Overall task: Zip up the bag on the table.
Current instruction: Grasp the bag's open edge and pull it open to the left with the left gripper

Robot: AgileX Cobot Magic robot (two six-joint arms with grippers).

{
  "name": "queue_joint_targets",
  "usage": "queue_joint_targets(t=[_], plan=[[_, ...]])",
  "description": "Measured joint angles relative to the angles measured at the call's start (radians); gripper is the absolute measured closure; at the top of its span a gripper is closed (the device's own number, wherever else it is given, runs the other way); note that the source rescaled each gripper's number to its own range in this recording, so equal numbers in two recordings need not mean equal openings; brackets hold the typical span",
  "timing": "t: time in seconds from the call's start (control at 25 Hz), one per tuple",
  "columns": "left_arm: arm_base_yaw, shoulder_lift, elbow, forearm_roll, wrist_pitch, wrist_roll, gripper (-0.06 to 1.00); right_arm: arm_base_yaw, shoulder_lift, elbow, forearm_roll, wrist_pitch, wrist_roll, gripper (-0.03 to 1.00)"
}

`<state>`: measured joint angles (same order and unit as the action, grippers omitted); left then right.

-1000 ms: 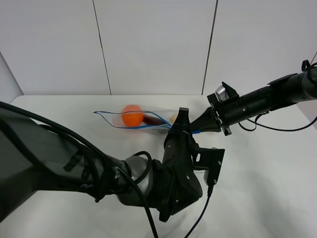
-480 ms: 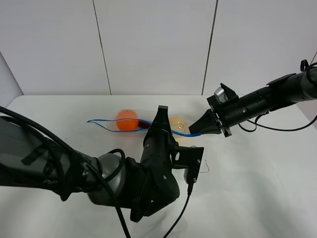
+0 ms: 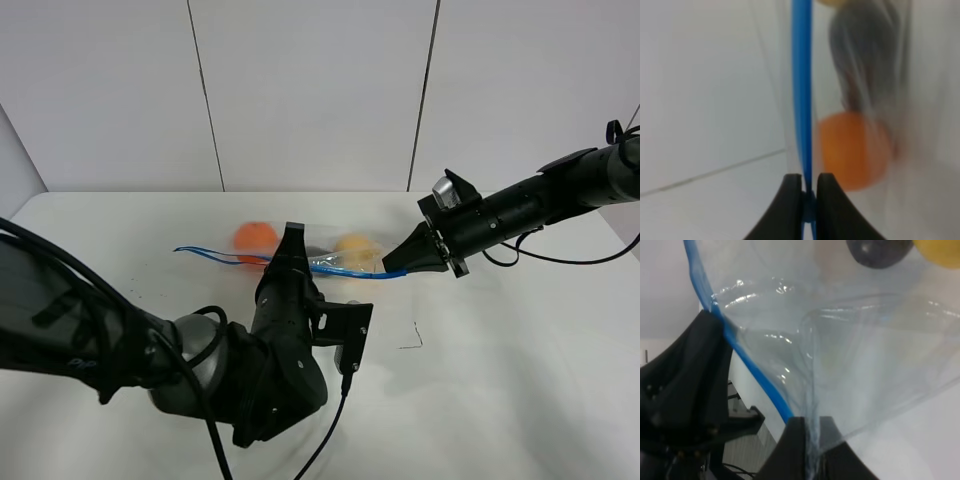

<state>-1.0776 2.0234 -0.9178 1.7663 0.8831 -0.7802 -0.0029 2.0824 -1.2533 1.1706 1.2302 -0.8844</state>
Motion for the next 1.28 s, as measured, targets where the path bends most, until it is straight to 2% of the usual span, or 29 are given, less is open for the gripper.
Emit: queue_joint_targets(t=[0.44,1.28], plan=[[0.113,-0.061,0.074,0.001,-0.015,-0.01,0.94,0.0,0.0,0.0,-0.001,-0.008,0.0,0.97],[0.294,-0.062,0.075,-0.019,-0.019,-0.032,0.94,0.0,0.0,0.0,0.0,-0.012,0.0,0.97]])
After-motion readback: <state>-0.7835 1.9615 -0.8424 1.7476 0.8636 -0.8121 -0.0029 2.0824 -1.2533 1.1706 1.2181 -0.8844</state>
